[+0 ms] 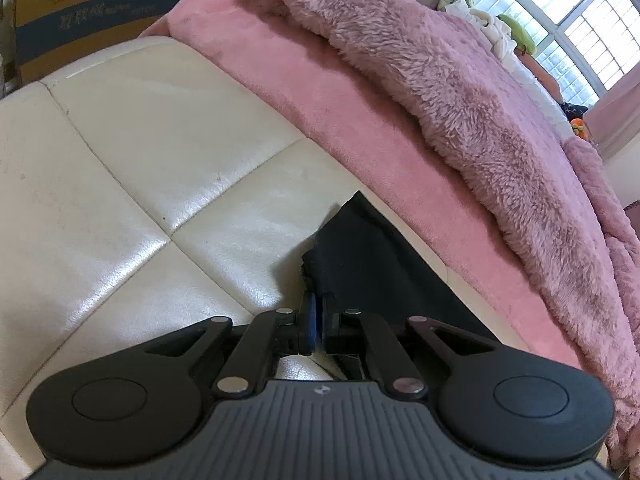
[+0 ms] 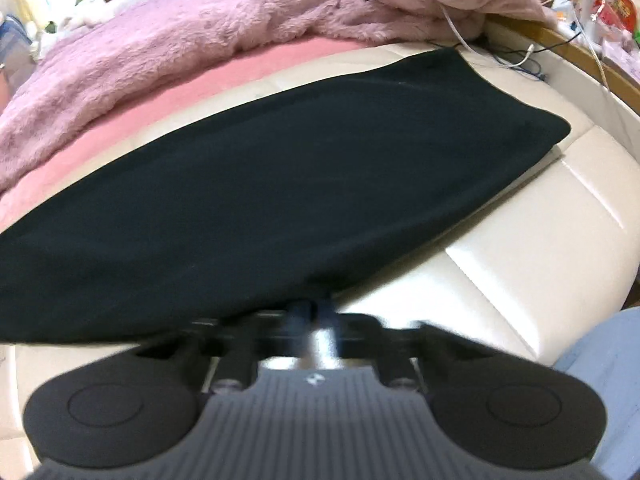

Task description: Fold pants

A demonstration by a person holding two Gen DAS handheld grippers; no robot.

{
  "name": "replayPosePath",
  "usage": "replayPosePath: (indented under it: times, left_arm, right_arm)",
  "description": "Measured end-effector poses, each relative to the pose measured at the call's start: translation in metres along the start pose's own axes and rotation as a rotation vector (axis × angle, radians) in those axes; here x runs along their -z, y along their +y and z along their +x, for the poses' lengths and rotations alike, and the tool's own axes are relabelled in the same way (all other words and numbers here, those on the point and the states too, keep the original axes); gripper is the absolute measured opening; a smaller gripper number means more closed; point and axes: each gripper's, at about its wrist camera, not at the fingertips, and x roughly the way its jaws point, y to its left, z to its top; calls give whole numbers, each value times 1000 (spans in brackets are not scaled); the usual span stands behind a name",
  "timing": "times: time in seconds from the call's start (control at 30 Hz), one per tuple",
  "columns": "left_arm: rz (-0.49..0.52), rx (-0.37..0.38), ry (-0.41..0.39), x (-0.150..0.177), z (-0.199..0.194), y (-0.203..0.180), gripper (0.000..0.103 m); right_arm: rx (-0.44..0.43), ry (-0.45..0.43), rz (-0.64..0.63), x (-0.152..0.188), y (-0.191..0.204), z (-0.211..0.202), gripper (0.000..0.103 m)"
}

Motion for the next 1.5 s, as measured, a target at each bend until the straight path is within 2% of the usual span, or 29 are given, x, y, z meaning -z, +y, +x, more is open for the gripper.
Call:
replayPosePath:
  times: [0.17, 0.33, 0.43, 0.5, 0.57, 0.6, 0.67, 0.7, 0.73, 0.77, 0.87, 0.93, 1.03, 1.13, 1.23, 1.4, 1.5]
  left_arm:
    - [70, -100, 31, -3, -12, -6, 1]
    - [212, -242, 45, 5, -23, -4, 2]
    - [254, -291, 54, 14, -21, 4, 2]
    - [280, -302, 65, 20, -17, 8, 2]
    - [308, -329, 44, 21, -20, 7, 5]
    - [321, -361, 38, 21, -21, 5, 11]
    - [329, -388, 49, 17, -24, 3, 15]
    - [329, -385, 38, 16, -29, 2, 15]
    - [339, -380, 22, 17, -34, -2, 18]
    - [357, -378, 2, 19, -41, -8, 21]
    - [436, -297, -36, 31, -59, -32, 22]
    - [481, -173, -22, 46, -68, -52, 22]
    - [542, -13, 21, 74, -72, -80, 22]
    - [577, 54, 69, 102, -65, -98, 22]
    - [588, 27, 103, 124, -49, -103, 22]
    - [514, -73, 144, 132, -32, -87, 22]
    - [497, -77, 131, 136, -39, -77, 15]
  right_arm:
    - [-44, 60, -99, 4, -8, -19, 0]
    - [-75, 183, -231, 22, -7, -29, 0]
    - [-81, 241, -275, 35, -10, -27, 0]
    - [-92, 241, -283, 38, -13, -29, 0]
    - [-98, 258, -309, 39, -14, -31, 0]
    - [-101, 275, -326, 40, -14, -31, 0]
    - [-75, 295, -355, 36, -16, -32, 0]
    - [-69, 295, -365, 34, -19, -34, 4]
    - [-71, 280, -363, 32, -23, -39, 15]
    - [-83, 256, -359, 28, -26, -45, 21]
    - [-122, 153, -372, 15, -30, -62, 22]
    - [-185, 106, -396, 6, -27, -64, 24]
    - [-245, 75, -441, -7, -15, -47, 24]
    - [-254, 63, -449, -22, -1, -18, 24]
    - [-284, 38, -446, -32, 21, 5, 24]
    - [-289, 9, -481, -61, 45, 41, 24]
    - [-284, 4, -490, -75, 53, 63, 24]
